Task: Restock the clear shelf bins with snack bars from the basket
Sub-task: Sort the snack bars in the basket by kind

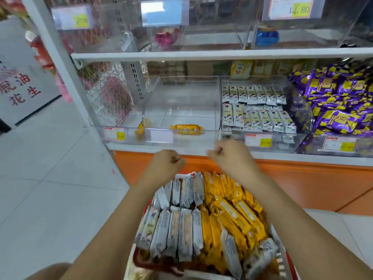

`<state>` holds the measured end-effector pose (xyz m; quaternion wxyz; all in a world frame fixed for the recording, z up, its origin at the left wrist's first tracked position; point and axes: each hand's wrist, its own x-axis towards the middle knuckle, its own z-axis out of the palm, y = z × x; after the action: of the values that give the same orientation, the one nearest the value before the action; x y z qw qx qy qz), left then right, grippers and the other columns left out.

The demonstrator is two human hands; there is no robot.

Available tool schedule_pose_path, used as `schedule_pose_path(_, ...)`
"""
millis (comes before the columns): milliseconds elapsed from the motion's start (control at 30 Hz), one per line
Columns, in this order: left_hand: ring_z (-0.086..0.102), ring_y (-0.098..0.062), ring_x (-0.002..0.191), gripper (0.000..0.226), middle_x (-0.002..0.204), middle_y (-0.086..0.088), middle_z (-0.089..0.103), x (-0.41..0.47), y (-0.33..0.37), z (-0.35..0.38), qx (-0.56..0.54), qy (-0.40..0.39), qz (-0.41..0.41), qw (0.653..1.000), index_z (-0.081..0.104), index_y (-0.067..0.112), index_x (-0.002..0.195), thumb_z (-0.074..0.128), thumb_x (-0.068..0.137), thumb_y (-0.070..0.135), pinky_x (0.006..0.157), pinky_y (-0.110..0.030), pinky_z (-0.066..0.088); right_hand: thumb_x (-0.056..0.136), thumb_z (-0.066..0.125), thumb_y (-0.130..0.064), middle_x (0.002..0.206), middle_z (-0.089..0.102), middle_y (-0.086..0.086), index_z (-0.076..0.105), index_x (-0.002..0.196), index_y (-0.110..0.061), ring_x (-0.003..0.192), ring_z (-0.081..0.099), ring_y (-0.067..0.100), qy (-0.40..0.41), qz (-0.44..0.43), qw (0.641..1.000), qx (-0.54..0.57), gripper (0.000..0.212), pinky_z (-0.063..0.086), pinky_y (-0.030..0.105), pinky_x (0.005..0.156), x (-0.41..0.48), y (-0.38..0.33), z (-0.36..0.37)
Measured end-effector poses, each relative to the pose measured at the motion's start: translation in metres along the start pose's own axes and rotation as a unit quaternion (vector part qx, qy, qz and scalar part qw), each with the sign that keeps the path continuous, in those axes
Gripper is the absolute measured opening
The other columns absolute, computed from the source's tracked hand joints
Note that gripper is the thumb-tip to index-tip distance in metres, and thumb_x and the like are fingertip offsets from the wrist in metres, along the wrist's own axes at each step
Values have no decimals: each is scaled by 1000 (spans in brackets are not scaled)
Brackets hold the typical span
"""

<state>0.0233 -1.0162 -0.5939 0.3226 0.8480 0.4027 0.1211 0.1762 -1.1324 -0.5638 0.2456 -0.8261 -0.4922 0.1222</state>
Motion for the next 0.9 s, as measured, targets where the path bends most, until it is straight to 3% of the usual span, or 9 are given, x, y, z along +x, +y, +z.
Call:
schedule_pose_path(67, 38, -16, 49, 43, 54, -5, 42, -28, -25, 9, 39, -7, -51, 998, 44, 9, 57, 57, 92, 31, 49, -26, 26, 95, 53, -36, 74, 64, 7, 64, 78, -10, 75, 62, 24, -71, -22, 996, -46, 33, 37, 28, 62, -28, -11, 29)
schedule_pose_path(133, 32, -14, 45, 46, 49, 0, 33, -51, -52, 25, 59, -49, -125, 989, 34, 16, 52, 57, 91, 26, 47, -25, 24, 95, 52, -40, 94, 65, 9, 63, 100, -9, 89, 63, 26, -155, -13, 984, -85, 33, 46, 31, 70, -53, -18, 60)
schedule_pose_path(233, 46, -18, 60, 17, 67, -4, 49, -79, -74, 46, 96, -102, -168, 976, 51, 15, 72, 58, 87, 18, 57, -24, 35, 88, 57, -54, 145, 35, 15, 25, 146, -10, 116, 54, 29, -260, 66, 954, -136, 79, 48, 37, 86, -84, -20, 110)
schedule_pose_path(267, 49, -19, 69, 3, 77, -6, 54, -87, -76, 50, 96, -104, -167, 976, 56, 15, 89, 58, 87, 16, 61, -25, 37, 85, 59, -57, 148, 30, 16, 18, 148, -9, 121, 50, 30, -271, 90, 948, -144, 90, 47, 37, 89, -92, -18, 125)
schedule_pose_path(333, 52, -17, 77, 31, 96, -9, 62, -99, -82, 62, 74, -103, -170, 977, 52, 14, 118, 57, 88, 15, 65, -23, 39, 82, 62, -60, 147, 29, 17, 10, 150, -4, 128, 44, 29, -272, 125, 942, -154, 102, 44, 35, 94, -104, -16, 148)
schedule_pose_path(400, 56, -16, 79, 42, 113, -12, 62, -107, -84, 68, 44, -92, -167, 981, 48, 15, 128, 54, 87, 14, 69, -23, 42, 84, 62, -57, 149, 23, 19, -1, 151, -2, 131, 40, 28, -258, 146, 942, -158, 107, 45, 32, 94, -109, -15, 161)
schedule_pose_path(567, 56, -18, 77, 42, 111, -13, 63, -111, -79, 70, 10, -81, -176, 981, 48, 15, 131, 52, 89, 17, 68, -23, 43, 87, 65, -36, 151, 12, 19, -12, 151, -6, 132, 39, 29, -202, 186, 956, -104, 104, 45, 30, 95, -103, -18, 172)
schedule_pose_path(767, 57, -16, 72, 41, 116, -10, 61, -108, -79, 69, -8, -78, -175, 981, 49, 12, 131, 54, 91, 21, 64, -22, 42, 85, 66, -45, 141, 25, 21, 13, 149, -19, 122, 44, 35, -161, 247, 955, 17, 87, 48, 34, 86, -85, -12, 168)
schedule_pose_path(900, 59, -20, 103, 45, 131, -10, 55, -107, -77, 66, 13, -90, -172, 981, 47, 11, 136, 54, 93, 26, 87, -24, 46, 89, 55, -48, 139, 32, 21, 21, 146, -26, 125, 38, 37, -177, 250, 949, 77, 71, 40, 39, 95, -74, 0, 159)
